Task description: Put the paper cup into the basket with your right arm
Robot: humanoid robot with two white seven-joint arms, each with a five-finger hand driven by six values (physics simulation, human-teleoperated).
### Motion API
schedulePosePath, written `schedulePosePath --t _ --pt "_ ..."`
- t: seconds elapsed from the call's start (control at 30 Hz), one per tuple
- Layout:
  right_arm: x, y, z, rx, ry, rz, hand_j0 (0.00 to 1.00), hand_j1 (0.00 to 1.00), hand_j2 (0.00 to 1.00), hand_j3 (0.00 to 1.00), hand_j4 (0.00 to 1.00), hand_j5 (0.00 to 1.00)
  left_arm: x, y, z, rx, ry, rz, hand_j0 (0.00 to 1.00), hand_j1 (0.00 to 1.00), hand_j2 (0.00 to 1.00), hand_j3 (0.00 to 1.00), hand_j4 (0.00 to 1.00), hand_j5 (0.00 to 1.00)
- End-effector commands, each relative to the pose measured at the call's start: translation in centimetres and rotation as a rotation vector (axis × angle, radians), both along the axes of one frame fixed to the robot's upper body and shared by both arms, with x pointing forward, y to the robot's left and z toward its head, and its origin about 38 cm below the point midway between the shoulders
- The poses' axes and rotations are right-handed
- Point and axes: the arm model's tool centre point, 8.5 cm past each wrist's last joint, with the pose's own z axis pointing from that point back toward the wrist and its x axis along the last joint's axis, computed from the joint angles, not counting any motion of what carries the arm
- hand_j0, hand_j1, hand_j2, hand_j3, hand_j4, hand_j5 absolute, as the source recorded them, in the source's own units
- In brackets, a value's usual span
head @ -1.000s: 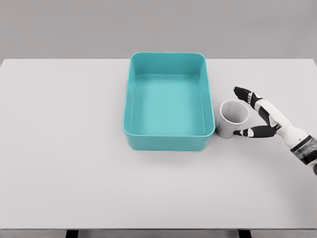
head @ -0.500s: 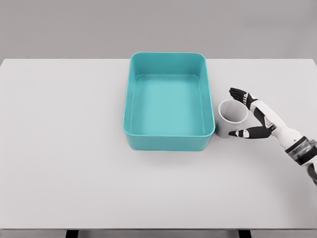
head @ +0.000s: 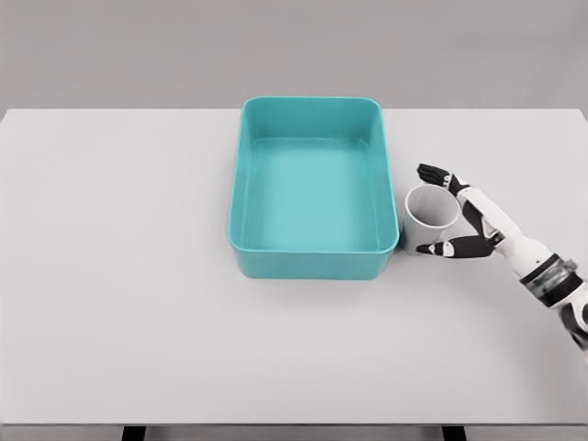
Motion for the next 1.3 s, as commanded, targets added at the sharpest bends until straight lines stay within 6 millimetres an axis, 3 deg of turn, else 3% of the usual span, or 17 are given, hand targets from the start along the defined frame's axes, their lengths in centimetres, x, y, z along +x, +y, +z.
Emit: schedulePosePath --t 0.0,0.2,0.27,0.37,0.5,0.7,1.0,1.27 --pt "0.0 0.1 0.0 0.006 0.000 -0.001 0.95 0.95 0.95 0.95 0.95 0.95 0.0 0.0 0.0 -0.001 0.000 -0.001 1.00 1.00 1.00 1.00 1.00 1.00" --pt "0.0 0.1 0.0 0.008 0.000 -0.002 0.80 0.80 0.80 0.80 0.80 0.80 0.0 0.0 0.0 0.001 0.000 0.001 1.00 1.00 1.00 1.00 1.00 1.00" --pt "0.0 0.1 0.0 0.009 0.002 -0.002 0.68 0.68 0.68 0.68 0.68 0.68 0.0 0.0 0.0 -0.001 0.001 -0.001 1.00 1.00 1.00 1.00 1.00 1.00" --pt "0.0 0.1 0.0 0.009 0.002 -0.002 0.64 0.64 0.64 0.64 0.64 0.64 0.0 0.0 0.0 -0.001 0.000 0.001 1.00 1.00 1.00 1.00 1.00 1.00" --pt "0.2 0.0 0.2 0.006 -0.004 -0.002 0.63 0.63 0.63 0.63 0.63 0.63 0.0 0.0 0.0 0.001 0.000 0.001 1.00 1.00 1.00 1.00 1.00 1.00" --pt "1.6 0.0 2.3 -0.003 -0.057 0.004 0.63 0.63 0.63 0.63 0.63 0.63 0.0 0.0 0.0 -0.001 0.001 -0.001 1.00 1.00 1.00 1.00 1.00 1.00" --pt "4.5 0.4 7.1 -0.059 -0.184 0.030 0.63 0.63 0.63 0.63 0.63 0.63 0.0 0.0 0.0 -0.001 0.001 -0.001 1.00 1.00 1.00 1.00 1.00 1.00" --pt "6.7 2.1 11.1 -0.138 -0.293 0.089 0.63 0.63 0.63 0.63 0.63 0.63 0.0 0.0 0.0 -0.001 0.000 -0.001 1.00 1.00 1.00 1.00 1.00 1.00"
